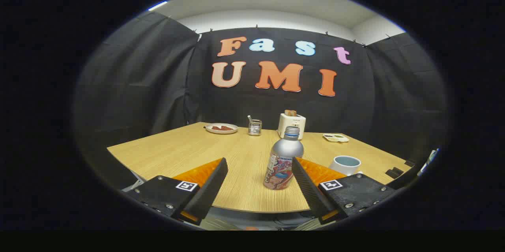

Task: Take the bottle from table, then pour the juice into the cup, finally place the bottle on the coaster

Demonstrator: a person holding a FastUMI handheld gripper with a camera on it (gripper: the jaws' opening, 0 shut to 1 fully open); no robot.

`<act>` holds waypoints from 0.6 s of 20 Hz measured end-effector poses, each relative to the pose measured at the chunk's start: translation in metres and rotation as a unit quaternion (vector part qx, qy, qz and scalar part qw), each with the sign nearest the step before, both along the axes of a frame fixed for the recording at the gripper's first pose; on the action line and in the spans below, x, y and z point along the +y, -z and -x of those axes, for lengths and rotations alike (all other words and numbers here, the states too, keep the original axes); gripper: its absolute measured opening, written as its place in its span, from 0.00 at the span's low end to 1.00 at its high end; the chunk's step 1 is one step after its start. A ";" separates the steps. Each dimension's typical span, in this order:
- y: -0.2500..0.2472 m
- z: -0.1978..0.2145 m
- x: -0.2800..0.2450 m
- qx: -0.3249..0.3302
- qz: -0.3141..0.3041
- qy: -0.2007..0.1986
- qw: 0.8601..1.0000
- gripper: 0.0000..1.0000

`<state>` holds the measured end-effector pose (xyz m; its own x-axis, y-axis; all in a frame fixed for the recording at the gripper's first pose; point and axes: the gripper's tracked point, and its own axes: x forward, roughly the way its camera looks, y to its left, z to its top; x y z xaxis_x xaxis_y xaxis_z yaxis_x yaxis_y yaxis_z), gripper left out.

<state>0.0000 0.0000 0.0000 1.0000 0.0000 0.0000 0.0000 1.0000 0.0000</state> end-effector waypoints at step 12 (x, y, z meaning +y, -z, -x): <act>0.009 0.002 -0.006 0.003 -0.025 0.010 1.000 0.97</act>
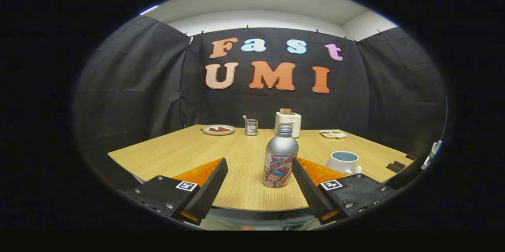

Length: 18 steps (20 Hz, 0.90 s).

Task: Take the bottle from table, then pour the juice into the cup, finally place the bottle on the coaster

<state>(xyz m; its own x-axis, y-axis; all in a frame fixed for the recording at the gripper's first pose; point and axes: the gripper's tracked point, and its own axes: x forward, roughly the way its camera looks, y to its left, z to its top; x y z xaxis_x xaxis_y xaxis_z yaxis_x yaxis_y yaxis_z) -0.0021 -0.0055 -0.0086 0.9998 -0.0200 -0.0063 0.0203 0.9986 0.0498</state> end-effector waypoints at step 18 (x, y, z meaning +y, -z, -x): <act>0.052 -0.027 -0.037 0.075 -0.020 0.039 0.996 0.97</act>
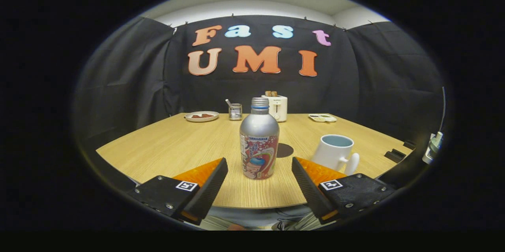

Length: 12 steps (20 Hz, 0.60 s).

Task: Take the bottle from table, then pour the juice into the cup, finally place the bottle on the coaster

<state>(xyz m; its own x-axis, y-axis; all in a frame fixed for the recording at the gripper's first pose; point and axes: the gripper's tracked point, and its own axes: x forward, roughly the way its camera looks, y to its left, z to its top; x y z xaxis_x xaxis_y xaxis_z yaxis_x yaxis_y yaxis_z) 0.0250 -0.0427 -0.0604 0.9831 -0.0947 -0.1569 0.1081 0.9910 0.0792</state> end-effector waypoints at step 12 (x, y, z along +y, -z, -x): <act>0.033 -0.043 0.001 0.037 -0.026 -0.013 0.999 0.97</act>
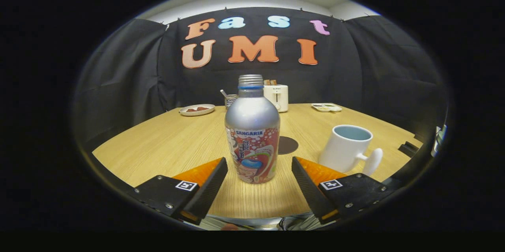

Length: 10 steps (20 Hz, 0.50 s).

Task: Take the bottle from table, then pour the juice into the cup, finally place the bottle on the coaster

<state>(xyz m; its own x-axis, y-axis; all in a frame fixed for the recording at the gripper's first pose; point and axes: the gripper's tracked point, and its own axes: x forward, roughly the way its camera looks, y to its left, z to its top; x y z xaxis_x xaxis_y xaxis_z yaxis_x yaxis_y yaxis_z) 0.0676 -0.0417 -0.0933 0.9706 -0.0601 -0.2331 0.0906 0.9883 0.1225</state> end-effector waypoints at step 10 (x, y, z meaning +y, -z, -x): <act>0.004 -0.028 0.005 0.008 0.020 -0.012 1.000 0.97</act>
<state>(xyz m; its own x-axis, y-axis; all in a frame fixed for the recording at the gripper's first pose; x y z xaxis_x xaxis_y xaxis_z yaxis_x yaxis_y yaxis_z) 0.0956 -0.0367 -0.0975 0.9682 -0.0464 -0.2456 0.0685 0.9942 0.0824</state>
